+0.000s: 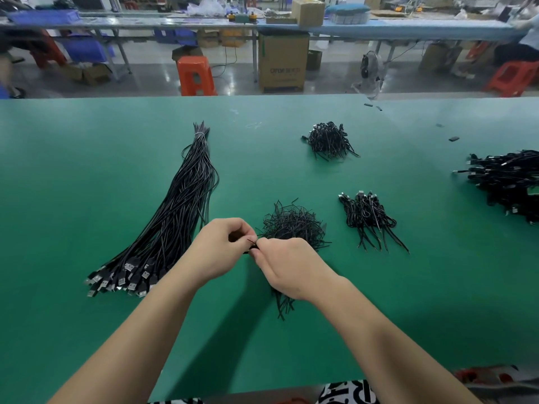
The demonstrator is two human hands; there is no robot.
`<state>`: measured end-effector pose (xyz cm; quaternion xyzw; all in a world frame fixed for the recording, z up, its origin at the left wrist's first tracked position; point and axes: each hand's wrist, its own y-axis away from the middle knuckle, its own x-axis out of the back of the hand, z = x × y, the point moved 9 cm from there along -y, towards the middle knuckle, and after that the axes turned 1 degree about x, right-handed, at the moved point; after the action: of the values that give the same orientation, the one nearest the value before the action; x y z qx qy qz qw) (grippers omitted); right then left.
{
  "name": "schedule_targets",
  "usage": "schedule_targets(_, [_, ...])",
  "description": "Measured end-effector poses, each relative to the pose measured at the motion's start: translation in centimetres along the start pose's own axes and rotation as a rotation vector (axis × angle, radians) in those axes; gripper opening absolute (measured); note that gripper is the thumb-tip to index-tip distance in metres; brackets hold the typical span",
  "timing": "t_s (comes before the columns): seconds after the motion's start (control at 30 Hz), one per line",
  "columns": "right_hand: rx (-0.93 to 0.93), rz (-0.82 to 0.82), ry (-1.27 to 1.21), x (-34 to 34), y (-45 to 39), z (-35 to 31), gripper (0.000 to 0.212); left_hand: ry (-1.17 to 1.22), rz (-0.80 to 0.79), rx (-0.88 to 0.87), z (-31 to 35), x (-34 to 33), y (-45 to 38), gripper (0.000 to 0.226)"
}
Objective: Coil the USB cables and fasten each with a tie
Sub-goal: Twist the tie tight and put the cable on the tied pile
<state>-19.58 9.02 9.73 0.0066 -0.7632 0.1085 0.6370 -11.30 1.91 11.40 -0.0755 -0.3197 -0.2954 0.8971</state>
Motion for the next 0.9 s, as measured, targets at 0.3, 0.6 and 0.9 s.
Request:
schedule_targets(0.3, [-0.010,-0.029,0.003,-0.7,-0.4,0.5,0.034,-0.180,0.076,0.064,-0.5,0.6,-0.5,0.021])
schedule_targets(0.6, [0.003,0.002,0.063,-0.6,-0.7,0.9,0.030,-0.064,-0.040,0.033,-0.2,-0.1,-0.6,0.024])
schedule_targets(0.9, [0.089,0.011,0.259,-0.5,-1.0,-0.1,0.030,-0.311,-0.062,-0.034,0.7,-0.4,-0.6,0.014])
